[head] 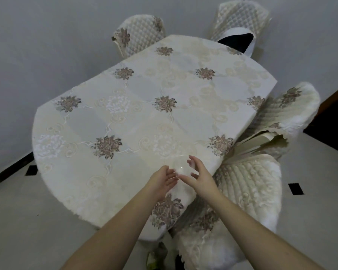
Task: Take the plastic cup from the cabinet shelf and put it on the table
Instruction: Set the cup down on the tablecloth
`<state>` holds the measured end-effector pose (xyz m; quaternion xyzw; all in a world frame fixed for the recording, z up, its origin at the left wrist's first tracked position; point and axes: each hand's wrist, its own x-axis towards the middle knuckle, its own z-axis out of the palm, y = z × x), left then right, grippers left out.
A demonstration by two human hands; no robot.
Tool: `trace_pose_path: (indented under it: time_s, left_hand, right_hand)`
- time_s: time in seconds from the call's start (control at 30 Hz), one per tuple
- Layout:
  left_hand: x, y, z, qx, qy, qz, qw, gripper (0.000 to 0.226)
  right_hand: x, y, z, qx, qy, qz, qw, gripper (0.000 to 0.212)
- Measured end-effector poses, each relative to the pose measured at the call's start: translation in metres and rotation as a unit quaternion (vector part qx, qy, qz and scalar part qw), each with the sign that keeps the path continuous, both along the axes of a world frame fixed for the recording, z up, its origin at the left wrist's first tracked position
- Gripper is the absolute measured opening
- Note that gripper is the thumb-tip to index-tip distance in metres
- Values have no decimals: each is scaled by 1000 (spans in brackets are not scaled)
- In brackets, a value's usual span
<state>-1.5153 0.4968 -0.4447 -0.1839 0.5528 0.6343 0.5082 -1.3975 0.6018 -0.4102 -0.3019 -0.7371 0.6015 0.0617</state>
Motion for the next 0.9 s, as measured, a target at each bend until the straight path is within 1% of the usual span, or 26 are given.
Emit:
trace_pose_path:
  time_s: [0.13,0.27,0.37,0.5,0.63,0.83,0.9]
  left_hand:
    - [-3,12,-11,-42,21,-10,999,35]
    - [-2,16,-16,-65,31,7,997,41]
    - [-2,18,-15,-62,30,14,998,46]
    - [0,17,-13,-59,31,12,998,50]
    - [2,16,-8,-71,27,-3,997,50]
    - [1,14,-1,-81,37,-17,996,47]
    - [0,10,1,-85,37,-26,995,50]
  right_hand:
    - [-4,7,-13,-17,-18,8,1000,80]
    - [-5,9,-23,-25,-28,15,999,79]
    - [-4,10,-28,-37,-35,20,999,79]
    - [-3,10,-35,-22,-47,32,998,80]
    - [-2,9,-37,-12,-58,33,998,82]
    - [2,9,-40,-29,-74,39,996,87]
    - [5,9,-39,-33,-76,34,996,89]
